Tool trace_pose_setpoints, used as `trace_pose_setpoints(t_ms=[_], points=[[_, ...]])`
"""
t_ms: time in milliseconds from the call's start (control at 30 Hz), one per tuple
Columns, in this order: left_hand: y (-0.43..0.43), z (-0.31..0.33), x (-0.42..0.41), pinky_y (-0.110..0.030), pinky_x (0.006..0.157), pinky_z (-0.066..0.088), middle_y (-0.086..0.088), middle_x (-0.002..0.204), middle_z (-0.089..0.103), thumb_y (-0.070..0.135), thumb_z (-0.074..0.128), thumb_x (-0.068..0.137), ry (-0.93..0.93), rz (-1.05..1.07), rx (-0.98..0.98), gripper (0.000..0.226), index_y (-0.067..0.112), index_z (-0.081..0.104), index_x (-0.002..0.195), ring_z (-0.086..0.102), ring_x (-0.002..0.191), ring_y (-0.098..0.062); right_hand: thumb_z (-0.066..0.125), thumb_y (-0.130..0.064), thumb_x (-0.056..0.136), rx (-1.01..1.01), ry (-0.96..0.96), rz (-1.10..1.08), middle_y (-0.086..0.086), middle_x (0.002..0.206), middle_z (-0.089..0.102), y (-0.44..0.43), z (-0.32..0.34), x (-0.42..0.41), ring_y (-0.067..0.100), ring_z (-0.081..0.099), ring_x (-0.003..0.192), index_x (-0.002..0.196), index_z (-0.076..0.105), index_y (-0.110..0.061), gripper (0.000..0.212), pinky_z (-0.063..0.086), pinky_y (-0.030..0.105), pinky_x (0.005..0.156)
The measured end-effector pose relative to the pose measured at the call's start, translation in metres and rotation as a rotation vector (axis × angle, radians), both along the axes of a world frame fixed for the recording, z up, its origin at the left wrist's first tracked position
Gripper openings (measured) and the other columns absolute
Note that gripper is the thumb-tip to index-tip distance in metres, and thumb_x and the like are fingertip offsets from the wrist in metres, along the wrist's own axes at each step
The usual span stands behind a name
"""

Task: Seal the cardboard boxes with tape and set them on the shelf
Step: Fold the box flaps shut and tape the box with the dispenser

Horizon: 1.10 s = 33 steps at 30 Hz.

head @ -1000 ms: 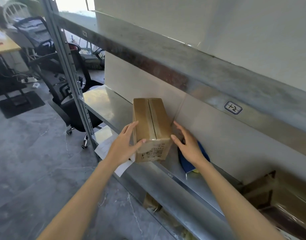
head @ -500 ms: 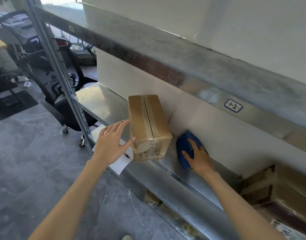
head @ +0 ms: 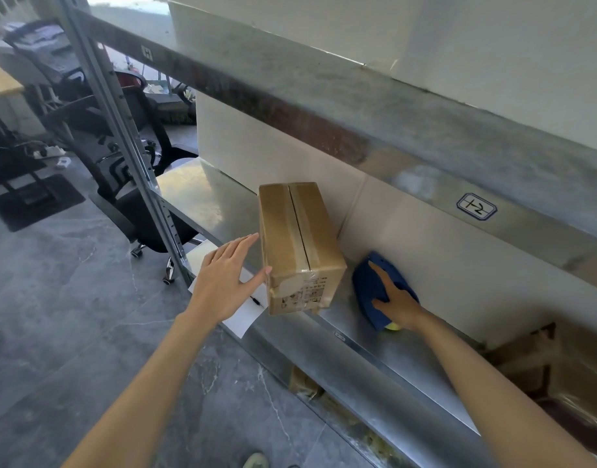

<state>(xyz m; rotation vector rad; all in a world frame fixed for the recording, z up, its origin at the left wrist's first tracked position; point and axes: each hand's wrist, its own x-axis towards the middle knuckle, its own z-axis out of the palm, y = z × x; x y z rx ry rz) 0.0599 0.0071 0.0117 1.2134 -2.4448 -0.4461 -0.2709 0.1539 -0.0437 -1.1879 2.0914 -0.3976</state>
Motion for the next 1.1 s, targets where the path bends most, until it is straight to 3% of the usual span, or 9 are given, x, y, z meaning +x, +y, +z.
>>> trace_pose_setpoints(t_ms=[67, 133, 333, 500, 567, 633, 767, 900, 1100], points=[[0.0, -0.001, 0.0, -0.039, 0.115, 0.026, 0.004, 0.151, 0.046, 0.075, 0.025, 0.085, -0.001, -0.002, 0.006, 0.084, 0.025, 0.037, 0.152, 0.04, 0.14, -0.02, 0.051, -0.012, 0.098, 0.027, -0.032, -0.004, 0.033, 0.128, 0.054, -0.005, 0.004, -0.002, 0.045, 0.061, 0.103, 0.152, -0.004, -0.051, 0.086, 0.052, 0.042, 0.08], [0.0, -0.001, 0.0, -0.038, 0.115, 0.026, 0.004, 0.15, 0.047, 0.075, 0.026, 0.085, -0.003, -0.002, 0.005, 0.083, 0.026, 0.037, 0.151, 0.04, 0.139, -0.02, 0.051, -0.011, 0.099, 0.048, -0.068, -0.006, 0.02, 0.15, 0.039, -0.01, 0.009, -0.002, 0.041, 0.051, 0.124, 0.151, -0.005, -0.051, 0.087, 0.046, 0.044, 0.099], [-0.002, -0.003, 0.002, -0.038, 0.115, 0.025, 0.004, 0.148, 0.049, 0.074, 0.026, 0.086, -0.006, -0.007, 0.018, 0.081, 0.026, 0.038, 0.151, 0.041, 0.139, -0.02, 0.057, -0.005, 0.096, 0.044, -0.138, -0.024, 0.003, 0.164, 0.012, -0.015, 0.012, -0.007, 0.025, 0.024, 0.146, 0.155, 0.0, -0.042, 0.09, 0.029, 0.022, 0.102], [-0.001, -0.001, 0.004, -0.038, 0.115, 0.026, 0.005, 0.148, 0.049, 0.074, 0.027, 0.086, 0.004, -0.014, 0.02, 0.079, 0.028, 0.038, 0.15, 0.04, 0.139, -0.019, 0.052, 0.002, 0.096, 0.047, -0.042, 0.0, 0.004, 0.162, 0.019, -0.01, 0.014, -0.004, 0.028, 0.042, 0.132, 0.155, 0.001, -0.039, 0.088, 0.043, 0.026, 0.092], [-0.002, 0.0, 0.004, -0.039, 0.115, 0.027, 0.005, 0.148, 0.049, 0.074, 0.029, 0.087, 0.021, -0.018, 0.029, 0.079, 0.028, 0.038, 0.15, 0.04, 0.14, -0.02, 0.045, 0.0, 0.099, 0.029, -0.007, -0.016, 0.01, 0.154, 0.034, -0.005, 0.016, 0.0, 0.025, 0.059, 0.101, 0.154, 0.0, -0.044, 0.083, 0.051, 0.024, 0.074], [-0.002, 0.003, 0.004, -0.041, 0.115, 0.028, 0.003, 0.149, 0.048, 0.073, 0.035, 0.089, 0.033, -0.019, 0.03, 0.076, 0.027, 0.039, 0.15, 0.04, 0.14, -0.021, 0.039, -0.007, 0.103, -0.012, 0.029, -0.073, 0.018, 0.142, 0.047, 0.002, 0.023, 0.009, 0.02, 0.058, 0.075, 0.151, 0.0, -0.049, 0.075, 0.047, 0.019, 0.056], [-0.002, 0.01, 0.0, -0.042, 0.116, 0.026, 0.001, 0.147, 0.05, 0.057, 0.049, 0.095, 0.064, -0.029, 0.005, 0.062, 0.024, 0.043, 0.147, 0.041, 0.14, -0.022, 0.041, -0.038, 0.104, -0.177, 0.202, -0.142, 0.016, 0.129, 0.06, 0.016, 0.044, 0.024, 0.028, 0.066, 0.093, 0.147, 0.01, -0.056, 0.056, 0.056, 0.037, 0.08], [0.0, 0.02, -0.008, -0.041, 0.115, 0.026, 0.002, 0.145, 0.052, 0.051, 0.052, 0.096, 0.108, -0.057, -0.016, 0.055, 0.024, 0.048, 0.144, 0.042, 0.138, -0.022, 0.039, -0.048, 0.102, -0.29, 0.444, -0.121, 0.004, 0.094, 0.069, 0.027, 0.077, 0.033, 0.014, 0.059, 0.064, 0.148, 0.021, -0.05, 0.049, 0.053, 0.034, 0.065], [0.007, 0.033, -0.022, -0.042, 0.108, 0.035, 0.006, 0.136, 0.058, 0.039, 0.061, 0.096, 0.21, -0.154, -0.035, 0.04, 0.025, 0.058, 0.133, 0.049, 0.128, -0.019, 0.051, -0.056, 0.094, -0.412, 0.512, 0.036, -0.003, 0.08, 0.064, 0.034, 0.12, 0.056, 0.015, 0.058, 0.063, 0.139, 0.027, -0.058, 0.051, 0.044, 0.03, 0.059]])
